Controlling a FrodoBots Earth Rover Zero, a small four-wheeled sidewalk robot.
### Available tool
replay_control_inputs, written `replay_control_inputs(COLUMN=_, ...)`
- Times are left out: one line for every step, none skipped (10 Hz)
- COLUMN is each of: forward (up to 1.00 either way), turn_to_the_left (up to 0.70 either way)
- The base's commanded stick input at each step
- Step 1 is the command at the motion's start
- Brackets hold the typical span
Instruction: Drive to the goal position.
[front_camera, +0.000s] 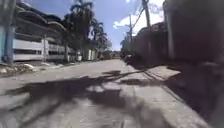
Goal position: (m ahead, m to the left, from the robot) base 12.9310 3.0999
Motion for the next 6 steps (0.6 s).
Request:
replay_control_inputs(forward=0.85, turn_to_the_left=-0.15)
replay_control_inputs(forward=0.85, turn_to_the_left=0.03)
replay_control_inputs(forward=0.85, turn_to_the_left=0.0)
replay_control_inputs(forward=0.85, turn_to_the_left=0.0)
replay_control_inputs(forward=0.85, turn_to_the_left=0.0)
replay_control_inputs(forward=0.85, turn_to_the_left=0.0)
